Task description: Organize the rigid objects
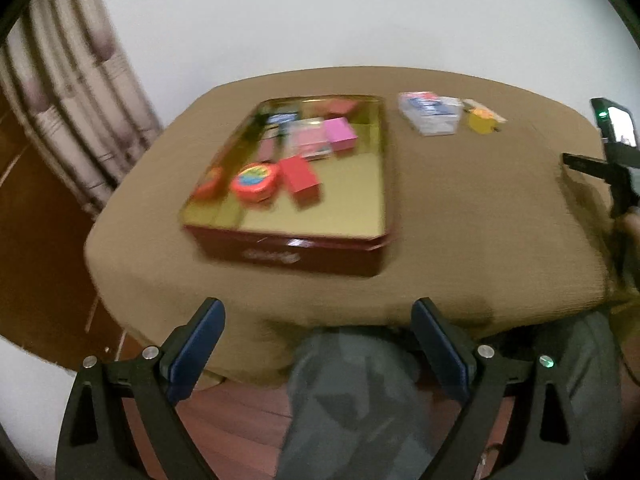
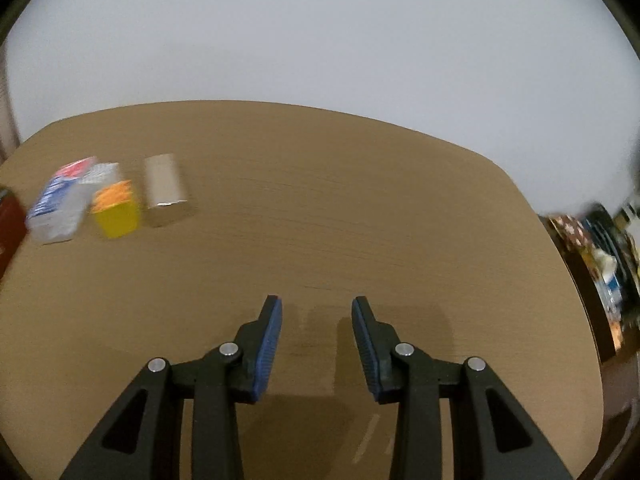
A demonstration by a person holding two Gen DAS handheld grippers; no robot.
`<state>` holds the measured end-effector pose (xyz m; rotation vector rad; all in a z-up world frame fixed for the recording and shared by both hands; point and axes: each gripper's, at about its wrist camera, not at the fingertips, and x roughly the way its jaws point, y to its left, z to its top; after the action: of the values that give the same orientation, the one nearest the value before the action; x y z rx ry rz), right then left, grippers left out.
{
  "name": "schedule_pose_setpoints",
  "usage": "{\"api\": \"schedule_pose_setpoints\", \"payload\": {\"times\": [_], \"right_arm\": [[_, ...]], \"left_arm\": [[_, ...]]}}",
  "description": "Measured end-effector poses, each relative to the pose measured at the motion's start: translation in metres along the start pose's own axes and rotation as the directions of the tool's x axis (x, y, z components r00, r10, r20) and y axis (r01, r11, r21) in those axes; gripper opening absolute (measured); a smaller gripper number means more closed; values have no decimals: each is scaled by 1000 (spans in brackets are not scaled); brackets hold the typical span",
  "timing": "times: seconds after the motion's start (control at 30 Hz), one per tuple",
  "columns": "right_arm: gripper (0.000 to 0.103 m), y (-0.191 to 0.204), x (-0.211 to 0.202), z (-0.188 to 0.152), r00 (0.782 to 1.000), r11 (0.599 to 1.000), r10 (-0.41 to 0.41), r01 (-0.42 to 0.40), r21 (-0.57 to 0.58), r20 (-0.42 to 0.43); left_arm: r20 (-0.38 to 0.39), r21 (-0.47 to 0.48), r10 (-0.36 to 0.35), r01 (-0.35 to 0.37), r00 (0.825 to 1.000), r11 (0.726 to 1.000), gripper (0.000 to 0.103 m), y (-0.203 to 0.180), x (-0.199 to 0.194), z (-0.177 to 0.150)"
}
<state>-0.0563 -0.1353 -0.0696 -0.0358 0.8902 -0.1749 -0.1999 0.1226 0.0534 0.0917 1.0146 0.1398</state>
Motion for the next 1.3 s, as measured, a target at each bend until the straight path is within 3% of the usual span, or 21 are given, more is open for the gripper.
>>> {"api": "schedule_pose_setpoints", "payload": {"times": [0.13, 0.27, 0.37, 0.57, 0.83, 0.93, 1.1, 1.3], "right_arm": [[37, -23, 5, -2, 999, 994, 53, -53, 96, -6], [49, -28, 7, -4, 996, 990, 87, -86, 112, -12], [57, -32, 5, -6, 993, 985, 119, -117, 123, -5], [59, -59, 11, -8, 983, 969, 185, -185, 167, 14], [60, -74, 13, -10, 967, 945, 250, -253, 208, 42], [60, -91, 15, -13, 961, 934, 269, -277, 227, 64], [60, -115, 8, -21, 950, 911, 287, -310, 271, 123], [60, -132, -5, -30, 940, 894, 301, -337, 295, 162]], "left_arm": [[-5, 25, -98, 98, 995, 995, 93, -22, 0, 31], [-28, 13, -175, 175, 984, 984, 93, -44, 11, 71], [-27, 17, -183, 184, 983, 983, 93, -62, 24, 99], [-73, 15, -215, 216, 974, 976, 93, -89, 58, 131], [-159, 21, -353, 361, 922, 932, 93, -150, 102, 166], [-184, -59, -436, 433, 881, 900, 93, -160, 121, 185], [-195, -171, -466, 438, 863, 883, 92, -167, 146, 210], [-211, -266, -453, 394, 866, 880, 92, -171, 167, 222]]}}
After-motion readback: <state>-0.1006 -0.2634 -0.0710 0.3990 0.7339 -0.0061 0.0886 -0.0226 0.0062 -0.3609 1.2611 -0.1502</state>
